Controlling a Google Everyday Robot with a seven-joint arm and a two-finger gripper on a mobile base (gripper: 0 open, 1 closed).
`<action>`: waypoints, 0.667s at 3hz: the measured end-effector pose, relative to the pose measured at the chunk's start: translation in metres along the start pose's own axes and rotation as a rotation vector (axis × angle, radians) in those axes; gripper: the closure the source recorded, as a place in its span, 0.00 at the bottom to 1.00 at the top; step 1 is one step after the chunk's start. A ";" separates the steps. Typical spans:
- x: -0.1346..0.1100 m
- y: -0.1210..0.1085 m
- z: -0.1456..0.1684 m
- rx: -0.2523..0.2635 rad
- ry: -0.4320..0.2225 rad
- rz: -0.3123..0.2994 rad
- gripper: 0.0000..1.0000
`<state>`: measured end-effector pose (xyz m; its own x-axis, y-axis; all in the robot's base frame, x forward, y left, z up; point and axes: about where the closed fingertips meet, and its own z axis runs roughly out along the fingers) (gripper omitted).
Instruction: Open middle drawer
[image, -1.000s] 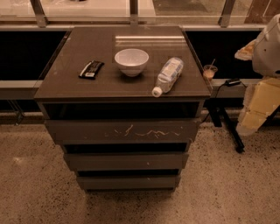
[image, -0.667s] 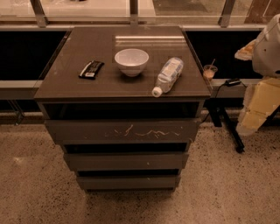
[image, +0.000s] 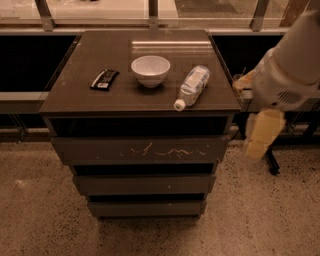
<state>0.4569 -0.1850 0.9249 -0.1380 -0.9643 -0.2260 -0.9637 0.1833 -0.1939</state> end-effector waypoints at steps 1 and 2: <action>-0.016 0.020 0.086 -0.081 -0.056 -0.036 0.00; -0.017 0.057 0.173 -0.139 -0.122 -0.045 0.00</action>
Offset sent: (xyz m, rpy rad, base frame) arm -0.0275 0.0768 -0.2513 0.1966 0.1558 0.1291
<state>0.4442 -0.1255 0.7524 -0.0732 -0.9392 -0.3356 -0.9918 0.1039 -0.0745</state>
